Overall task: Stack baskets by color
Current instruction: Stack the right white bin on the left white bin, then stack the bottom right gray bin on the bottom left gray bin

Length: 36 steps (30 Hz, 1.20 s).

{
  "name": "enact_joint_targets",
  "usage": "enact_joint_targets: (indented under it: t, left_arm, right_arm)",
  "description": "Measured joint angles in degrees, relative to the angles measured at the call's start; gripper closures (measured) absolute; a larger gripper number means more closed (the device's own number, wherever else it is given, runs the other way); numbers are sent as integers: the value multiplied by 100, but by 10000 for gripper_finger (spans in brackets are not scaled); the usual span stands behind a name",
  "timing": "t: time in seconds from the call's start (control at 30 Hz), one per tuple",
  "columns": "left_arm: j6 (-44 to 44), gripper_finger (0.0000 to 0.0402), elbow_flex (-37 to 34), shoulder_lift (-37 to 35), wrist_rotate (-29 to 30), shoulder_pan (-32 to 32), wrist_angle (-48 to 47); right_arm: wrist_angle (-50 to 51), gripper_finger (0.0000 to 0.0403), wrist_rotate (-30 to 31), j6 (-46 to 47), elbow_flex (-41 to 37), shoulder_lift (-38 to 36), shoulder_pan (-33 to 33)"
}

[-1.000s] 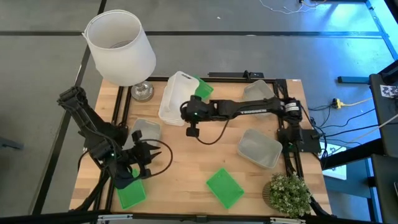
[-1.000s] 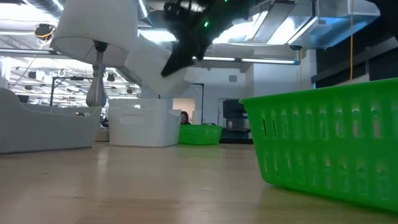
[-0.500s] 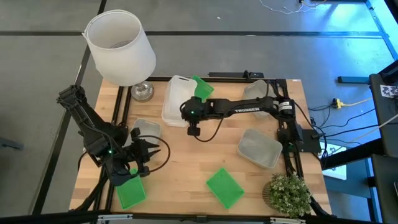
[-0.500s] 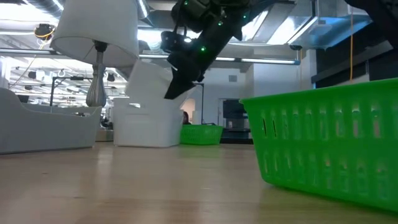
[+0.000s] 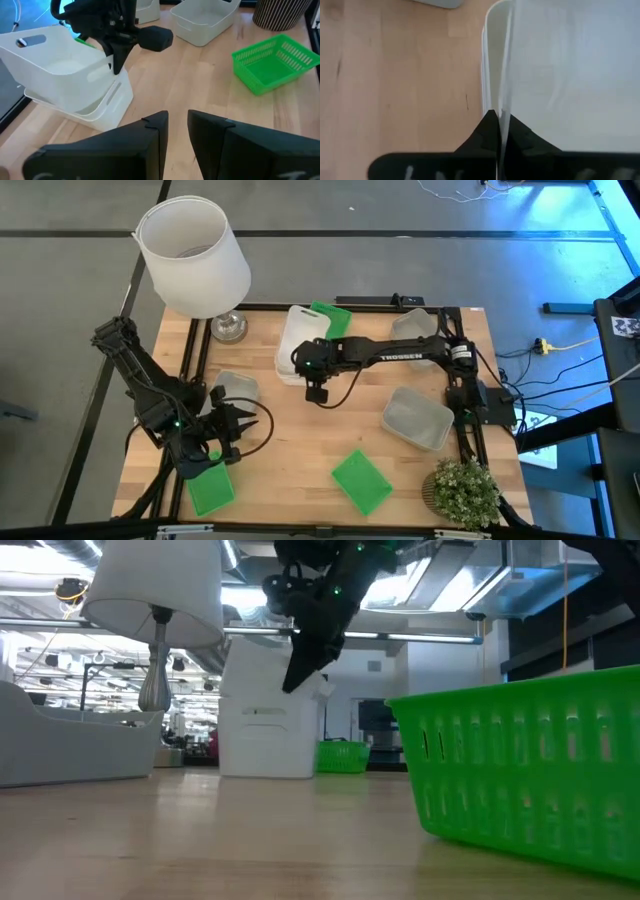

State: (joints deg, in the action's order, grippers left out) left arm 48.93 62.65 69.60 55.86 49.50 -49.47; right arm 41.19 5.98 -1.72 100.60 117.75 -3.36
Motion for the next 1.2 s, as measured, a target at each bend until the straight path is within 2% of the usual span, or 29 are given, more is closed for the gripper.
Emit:
enact_joint_targets:
  t: [0.57,0.97,1.2]
  left_arm:
    - [7,337,0,0,-155,0,9]
    - [13,337,0,0,-284,0,11]
    - [34,337,0,0,-295,0,8]
  right_arm:
    - [514,401,-139,-186,67,-7,2]
    - [551,322,-167,-149,76,-7,-19]
    - [965,298,-316,21,601,-7,5]
